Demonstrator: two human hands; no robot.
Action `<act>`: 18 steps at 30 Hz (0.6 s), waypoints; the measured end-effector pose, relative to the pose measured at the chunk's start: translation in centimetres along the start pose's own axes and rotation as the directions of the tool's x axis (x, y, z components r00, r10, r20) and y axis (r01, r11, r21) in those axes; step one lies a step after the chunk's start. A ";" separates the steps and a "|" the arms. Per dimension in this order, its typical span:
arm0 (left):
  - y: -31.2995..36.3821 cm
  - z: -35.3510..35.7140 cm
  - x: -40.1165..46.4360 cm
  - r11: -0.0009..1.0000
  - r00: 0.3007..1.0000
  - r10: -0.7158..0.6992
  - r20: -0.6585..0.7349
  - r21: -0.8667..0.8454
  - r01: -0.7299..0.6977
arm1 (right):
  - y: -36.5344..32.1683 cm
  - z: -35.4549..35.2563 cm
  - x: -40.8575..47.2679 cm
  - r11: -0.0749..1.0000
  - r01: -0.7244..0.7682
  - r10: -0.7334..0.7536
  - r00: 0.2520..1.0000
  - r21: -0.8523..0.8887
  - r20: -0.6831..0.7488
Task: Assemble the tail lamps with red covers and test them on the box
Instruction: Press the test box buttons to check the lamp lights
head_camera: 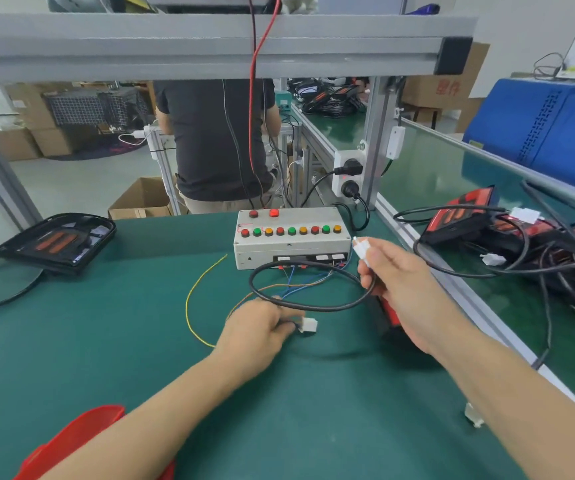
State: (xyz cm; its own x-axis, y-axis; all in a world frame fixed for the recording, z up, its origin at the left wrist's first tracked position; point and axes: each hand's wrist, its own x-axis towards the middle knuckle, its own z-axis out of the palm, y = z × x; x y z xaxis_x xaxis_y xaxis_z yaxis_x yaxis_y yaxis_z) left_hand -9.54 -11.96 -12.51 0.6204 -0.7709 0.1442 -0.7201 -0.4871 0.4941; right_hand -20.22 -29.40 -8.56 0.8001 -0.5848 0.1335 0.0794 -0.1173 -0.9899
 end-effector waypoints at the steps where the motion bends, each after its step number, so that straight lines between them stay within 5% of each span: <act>1: -0.4 -0.6 0.1 0.998 0.999 -0.047 0.001 -0.049 0.047 | 0.0 -0.1 0.2 1.000 0.020 -0.020 1.000 -0.009 -0.015; 5: -2.9 -2.9 0.4 0.976 0.983 -0.181 0.014 -0.118 0.182 | -0.7 -1.1 1.0 0.993 0.122 -0.121 0.987 0.005 -0.103; 7: -4.0 -3.7 0.8 0.946 0.963 -0.268 -0.011 -0.193 0.261 | -0.8 -1.4 0.9 0.974 0.157 -0.156 0.988 -0.161 0.018; 10: -4.4 -3.8 1.4 0.900 0.938 -0.343 -0.048 -0.303 0.314 | -0.8 -0.7 0.3 0.861 0.183 -0.022 0.945 -0.475 0.325; 14: -4.0 -3.5 2.5 0.896 0.892 -0.408 -0.197 -0.273 0.350 | -1.1 0.5 -0.1 0.830 0.184 0.071 0.901 -0.526 0.427; 16: -3.5 -4.2 3.0 0.835 0.856 -0.451 -0.251 -0.457 0.306 | -1.4 0.6 -0.1 0.833 0.177 0.073 0.904 -0.524 0.422; 18: -2.7 -4.7 3.1 0.737 0.901 -0.402 -0.165 -0.643 0.211 | -1.3 0.8 0.1 0.828 0.171 0.054 0.923 -0.534 0.380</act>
State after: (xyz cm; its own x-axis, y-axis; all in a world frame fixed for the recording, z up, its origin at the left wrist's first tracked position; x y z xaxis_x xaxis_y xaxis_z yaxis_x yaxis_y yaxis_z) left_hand -4.21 -11.12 -9.31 0.8995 -0.4309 0.0726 -0.1998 -0.2578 0.9453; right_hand -19.79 -28.63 -7.31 0.9691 -0.2413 0.0519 -0.1145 -0.6257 -0.7716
